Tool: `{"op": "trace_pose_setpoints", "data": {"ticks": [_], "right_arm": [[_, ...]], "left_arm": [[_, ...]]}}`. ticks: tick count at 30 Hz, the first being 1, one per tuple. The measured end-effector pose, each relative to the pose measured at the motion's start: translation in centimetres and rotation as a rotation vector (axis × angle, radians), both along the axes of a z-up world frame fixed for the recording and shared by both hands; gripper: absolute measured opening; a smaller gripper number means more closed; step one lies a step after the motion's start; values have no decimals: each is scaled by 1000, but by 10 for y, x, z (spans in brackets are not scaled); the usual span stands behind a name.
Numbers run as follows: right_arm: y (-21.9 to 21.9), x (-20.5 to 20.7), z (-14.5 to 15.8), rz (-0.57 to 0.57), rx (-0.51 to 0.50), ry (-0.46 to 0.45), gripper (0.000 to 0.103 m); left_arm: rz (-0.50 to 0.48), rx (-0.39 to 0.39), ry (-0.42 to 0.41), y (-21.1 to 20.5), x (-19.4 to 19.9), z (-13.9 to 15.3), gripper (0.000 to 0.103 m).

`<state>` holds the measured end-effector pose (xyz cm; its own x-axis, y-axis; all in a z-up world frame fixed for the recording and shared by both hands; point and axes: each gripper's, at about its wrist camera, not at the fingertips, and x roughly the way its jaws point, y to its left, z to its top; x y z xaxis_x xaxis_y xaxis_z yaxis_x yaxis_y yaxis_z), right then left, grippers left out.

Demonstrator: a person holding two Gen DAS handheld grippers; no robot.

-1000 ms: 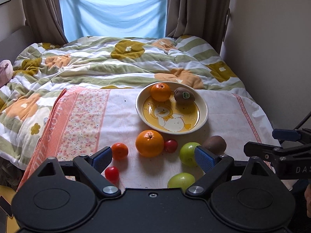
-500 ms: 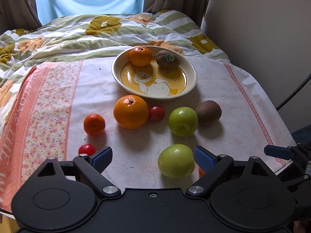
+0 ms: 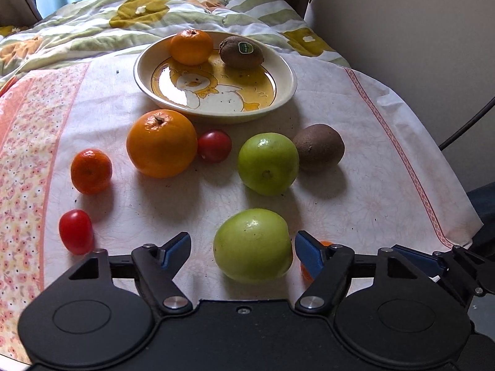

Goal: Organize fruits
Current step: 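Grasp the green apple with the left gripper while the right gripper grasps the small tangerine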

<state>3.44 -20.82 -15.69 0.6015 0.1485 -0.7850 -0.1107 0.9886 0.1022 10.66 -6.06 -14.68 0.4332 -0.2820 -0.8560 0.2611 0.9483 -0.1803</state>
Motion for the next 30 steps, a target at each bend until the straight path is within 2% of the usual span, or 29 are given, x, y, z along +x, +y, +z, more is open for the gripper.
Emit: {"op": "trace_pose_setpoints", "data": {"ticks": [5, 14, 30], "right_arm": [[3, 2, -1, 3, 2, -3, 96], [8, 7, -6, 26, -1, 10, 83], [12, 20, -14, 46, 9, 12, 75]], "left_arm": [[1, -52, 43, 2, 2, -6, 61], [0, -56, 23, 7, -2, -5, 61], [58, -46, -9, 32, -11, 2, 60]]}}
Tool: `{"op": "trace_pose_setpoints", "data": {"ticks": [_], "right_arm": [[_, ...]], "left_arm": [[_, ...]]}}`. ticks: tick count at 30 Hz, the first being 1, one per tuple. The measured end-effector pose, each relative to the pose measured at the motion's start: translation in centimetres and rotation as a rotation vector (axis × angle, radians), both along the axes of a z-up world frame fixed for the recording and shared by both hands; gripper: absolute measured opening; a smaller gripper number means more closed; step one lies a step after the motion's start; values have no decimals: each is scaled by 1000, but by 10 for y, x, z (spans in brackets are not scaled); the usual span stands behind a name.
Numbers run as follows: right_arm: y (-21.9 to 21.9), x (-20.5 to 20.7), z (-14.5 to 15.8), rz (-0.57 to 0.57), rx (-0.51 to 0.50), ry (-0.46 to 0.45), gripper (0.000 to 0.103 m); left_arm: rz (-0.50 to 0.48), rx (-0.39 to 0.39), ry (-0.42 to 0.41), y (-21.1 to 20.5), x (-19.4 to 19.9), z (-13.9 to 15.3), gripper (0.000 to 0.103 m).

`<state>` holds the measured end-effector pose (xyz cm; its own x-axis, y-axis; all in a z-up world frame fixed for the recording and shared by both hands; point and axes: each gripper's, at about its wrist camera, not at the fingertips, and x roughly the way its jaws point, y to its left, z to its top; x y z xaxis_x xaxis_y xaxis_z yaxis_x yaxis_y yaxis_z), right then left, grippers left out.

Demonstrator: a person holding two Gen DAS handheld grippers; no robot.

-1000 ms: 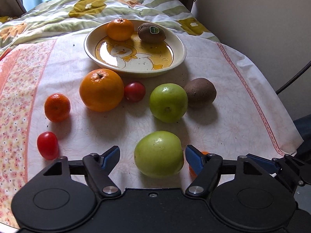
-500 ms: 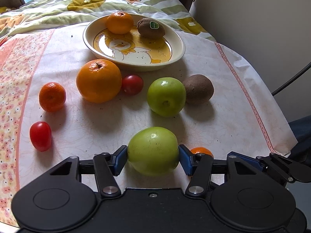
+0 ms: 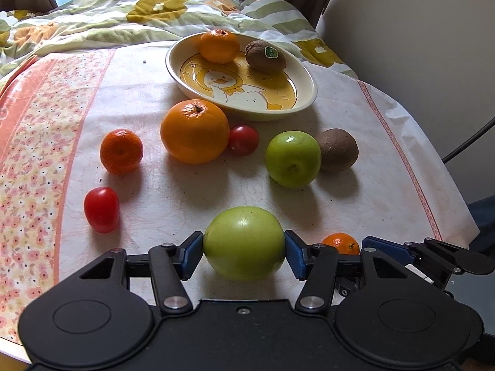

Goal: Organize fruits
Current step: 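Grasp the green apple with the left gripper while the right gripper grasps the small tangerine, then lower the green apple into the bowl with the left gripper while the right gripper carries the tangerine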

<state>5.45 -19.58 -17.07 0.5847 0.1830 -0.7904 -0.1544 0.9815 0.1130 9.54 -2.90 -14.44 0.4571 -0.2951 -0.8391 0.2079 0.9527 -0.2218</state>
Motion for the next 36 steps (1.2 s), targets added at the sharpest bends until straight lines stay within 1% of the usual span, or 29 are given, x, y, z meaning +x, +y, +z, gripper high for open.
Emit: {"op": "trace_pose_setpoints", "data": {"ticks": [4, 8, 9, 10, 12, 18, 22, 28, 36], "right_arm": [[2, 2, -1, 11, 0, -1, 71], [5, 2, -3, 21, 1, 4, 65], [6, 2, -4, 23, 1, 5, 62], [6, 2, -4, 24, 1, 5, 57], [7, 2, -4, 24, -4, 1, 53], [6, 3, -3, 10, 10, -1, 53], [6, 3, 4, 0, 19, -16, 53], [8, 0, 25, -15, 27, -49, 53], [9, 0, 77, -36, 22, -114, 53]], "left_arm": [[11, -1, -10, 5, -3, 1, 60], [17, 0, -19, 9, -5, 4, 60], [18, 1, -21, 10, -5, 4, 60], [19, 1, -23, 11, -6, 5, 60], [20, 2, -26, 13, -7, 6, 60], [28, 0, -38, 18, -10, 11, 60], [31, -3, -50, 22, -13, 18, 60], [38, -13, -84, 29, -17, 37, 60], [40, -47, -158, 41, -16, 82, 60]]}}
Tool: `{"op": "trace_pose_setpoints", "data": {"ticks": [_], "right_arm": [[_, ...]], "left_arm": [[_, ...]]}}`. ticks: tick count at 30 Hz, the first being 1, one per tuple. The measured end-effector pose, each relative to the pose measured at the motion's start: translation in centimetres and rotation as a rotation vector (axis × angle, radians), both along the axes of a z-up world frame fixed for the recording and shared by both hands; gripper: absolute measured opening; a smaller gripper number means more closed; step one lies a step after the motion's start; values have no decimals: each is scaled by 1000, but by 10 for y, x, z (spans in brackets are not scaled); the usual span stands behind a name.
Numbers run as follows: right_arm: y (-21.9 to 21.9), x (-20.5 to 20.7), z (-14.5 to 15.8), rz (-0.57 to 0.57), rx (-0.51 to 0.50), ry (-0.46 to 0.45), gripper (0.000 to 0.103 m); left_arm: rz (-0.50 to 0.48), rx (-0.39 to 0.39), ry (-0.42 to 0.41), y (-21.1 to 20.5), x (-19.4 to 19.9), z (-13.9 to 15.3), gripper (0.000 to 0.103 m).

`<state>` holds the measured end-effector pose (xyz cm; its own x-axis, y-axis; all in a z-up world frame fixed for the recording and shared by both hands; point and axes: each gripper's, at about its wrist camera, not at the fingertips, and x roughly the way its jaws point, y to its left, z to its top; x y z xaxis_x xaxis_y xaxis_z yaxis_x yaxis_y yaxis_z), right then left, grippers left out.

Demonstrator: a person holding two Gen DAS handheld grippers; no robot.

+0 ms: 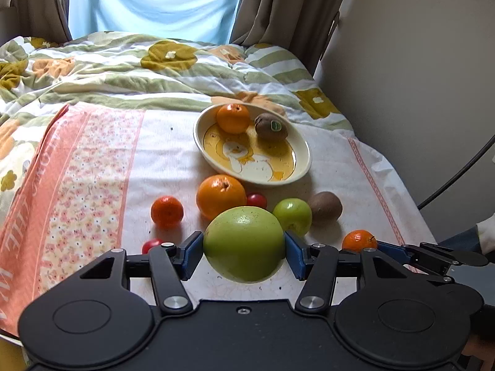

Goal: Organize fruits
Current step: 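Lower the green apple into the bowl with the left gripper while the right gripper carries the tangerine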

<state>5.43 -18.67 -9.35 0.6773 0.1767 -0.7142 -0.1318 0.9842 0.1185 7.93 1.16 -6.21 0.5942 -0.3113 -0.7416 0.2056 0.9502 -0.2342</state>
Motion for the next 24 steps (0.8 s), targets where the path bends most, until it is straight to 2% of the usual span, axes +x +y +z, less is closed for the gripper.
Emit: {"op": "trace_pose_setpoints", "data": {"ticks": [7, 13, 18, 24], "right_arm": [[-6, 21, 41, -6, 14, -46, 52], [-17, 59, 58, 8, 19, -76, 52], [-27, 100, 61, 42, 11, -76, 52], [-39, 153, 47, 84, 2, -46, 52]], "left_arm": [[-14, -8, -79, 6, 21, 35, 60], [-16, 10, -125, -1, 55, 50, 60], [-10, 23, -121, -13, 90, 52, 60], [-8, 78, -88, -33, 137, 33, 60]]}}
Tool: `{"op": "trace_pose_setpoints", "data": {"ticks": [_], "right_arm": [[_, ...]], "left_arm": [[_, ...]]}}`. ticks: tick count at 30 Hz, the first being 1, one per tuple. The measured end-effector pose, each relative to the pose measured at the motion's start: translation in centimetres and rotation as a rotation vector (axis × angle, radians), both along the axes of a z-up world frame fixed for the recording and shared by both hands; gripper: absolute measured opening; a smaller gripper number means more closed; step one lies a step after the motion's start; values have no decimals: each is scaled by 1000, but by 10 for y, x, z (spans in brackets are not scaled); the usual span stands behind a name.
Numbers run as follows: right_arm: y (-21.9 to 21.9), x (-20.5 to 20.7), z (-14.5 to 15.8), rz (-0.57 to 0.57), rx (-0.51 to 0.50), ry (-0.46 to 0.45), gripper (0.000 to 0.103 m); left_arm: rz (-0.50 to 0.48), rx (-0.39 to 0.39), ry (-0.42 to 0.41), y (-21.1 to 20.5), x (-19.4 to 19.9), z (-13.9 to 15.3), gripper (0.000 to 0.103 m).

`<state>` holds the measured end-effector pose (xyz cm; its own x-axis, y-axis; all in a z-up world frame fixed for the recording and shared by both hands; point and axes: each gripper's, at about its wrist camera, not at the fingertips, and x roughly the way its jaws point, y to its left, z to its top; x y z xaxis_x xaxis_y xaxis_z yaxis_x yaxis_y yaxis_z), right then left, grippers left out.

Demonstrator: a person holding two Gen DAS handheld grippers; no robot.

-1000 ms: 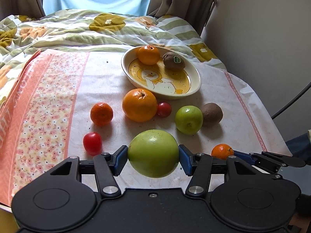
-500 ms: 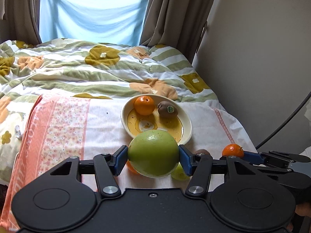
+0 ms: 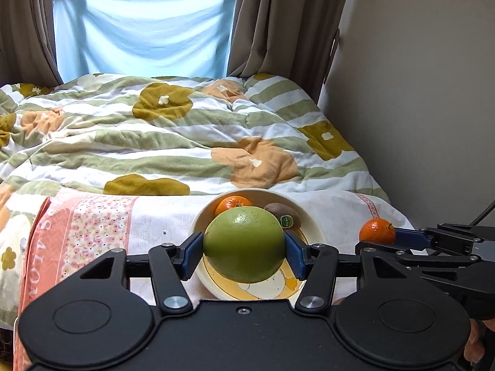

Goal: Organize fruits
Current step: 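Lower the green apple into the bowl with the left gripper while the right gripper carries the tangerine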

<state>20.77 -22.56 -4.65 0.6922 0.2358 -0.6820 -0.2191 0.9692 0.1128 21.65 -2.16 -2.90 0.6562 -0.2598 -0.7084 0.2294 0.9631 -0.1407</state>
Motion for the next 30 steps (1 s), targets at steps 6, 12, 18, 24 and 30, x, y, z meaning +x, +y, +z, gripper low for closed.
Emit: {"op": "trace_pose_setpoints", "data": {"ticks": [6, 12, 18, 24, 30], "right_arm": [[-5, 43, -24, 43, -10, 55, 52], [-9, 68, -47, 73, -2, 114, 52], [-10, 85, -64, 84, 7, 161, 53], [-11, 90, -70, 73, 17, 183, 52], [-12, 90, -68, 70, 16, 188, 52]], "left_arm": [[1, 77, 74, -14, 41, -38, 60], [-10, 154, 145, -23, 69, -76, 60], [-27, 194, 191, -29, 85, -95, 60], [-34, 223, 169, -31, 85, -91, 96], [-40, 240, 162, -23, 74, -82, 98]]}}
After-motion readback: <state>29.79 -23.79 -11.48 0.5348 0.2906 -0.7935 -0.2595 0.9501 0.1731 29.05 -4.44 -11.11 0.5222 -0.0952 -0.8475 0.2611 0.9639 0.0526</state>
